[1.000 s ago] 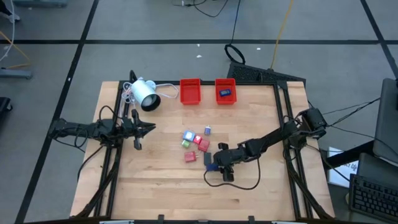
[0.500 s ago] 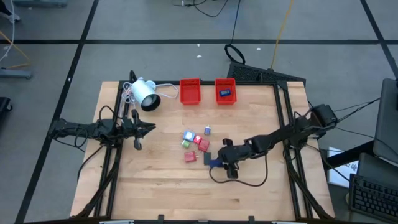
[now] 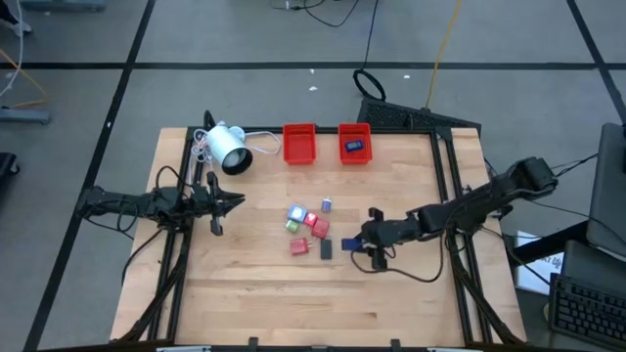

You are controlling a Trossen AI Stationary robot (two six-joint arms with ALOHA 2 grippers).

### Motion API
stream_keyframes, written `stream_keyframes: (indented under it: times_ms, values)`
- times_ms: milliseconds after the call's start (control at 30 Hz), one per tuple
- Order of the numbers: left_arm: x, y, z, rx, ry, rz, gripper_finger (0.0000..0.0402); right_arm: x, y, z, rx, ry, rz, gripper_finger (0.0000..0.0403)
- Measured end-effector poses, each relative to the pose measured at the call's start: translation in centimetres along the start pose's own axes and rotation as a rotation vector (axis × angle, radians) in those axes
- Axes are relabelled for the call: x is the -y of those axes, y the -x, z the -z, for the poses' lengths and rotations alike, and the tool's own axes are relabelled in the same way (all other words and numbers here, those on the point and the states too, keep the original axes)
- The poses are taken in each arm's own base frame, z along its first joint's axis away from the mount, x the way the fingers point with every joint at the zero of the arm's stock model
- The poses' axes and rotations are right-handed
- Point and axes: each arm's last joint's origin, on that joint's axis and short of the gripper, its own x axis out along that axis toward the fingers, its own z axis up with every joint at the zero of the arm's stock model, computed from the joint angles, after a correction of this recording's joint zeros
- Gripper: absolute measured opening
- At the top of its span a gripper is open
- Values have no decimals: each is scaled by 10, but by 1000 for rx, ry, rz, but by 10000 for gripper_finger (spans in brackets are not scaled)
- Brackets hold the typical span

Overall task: Pick & Place Office items
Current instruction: Put the blue digital clock into the right red bin

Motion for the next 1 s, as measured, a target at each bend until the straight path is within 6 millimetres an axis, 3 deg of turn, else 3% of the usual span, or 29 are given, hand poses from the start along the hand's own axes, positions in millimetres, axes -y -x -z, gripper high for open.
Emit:
stream_keyframes:
  times_ms: [400,1000]
  values:
    - [0,0,0,-1,0,0,47,14,26,26,126,-48,-20,166]
    - [0,0,0,1,1,0,47,29,45,53,224,-71,27,166]
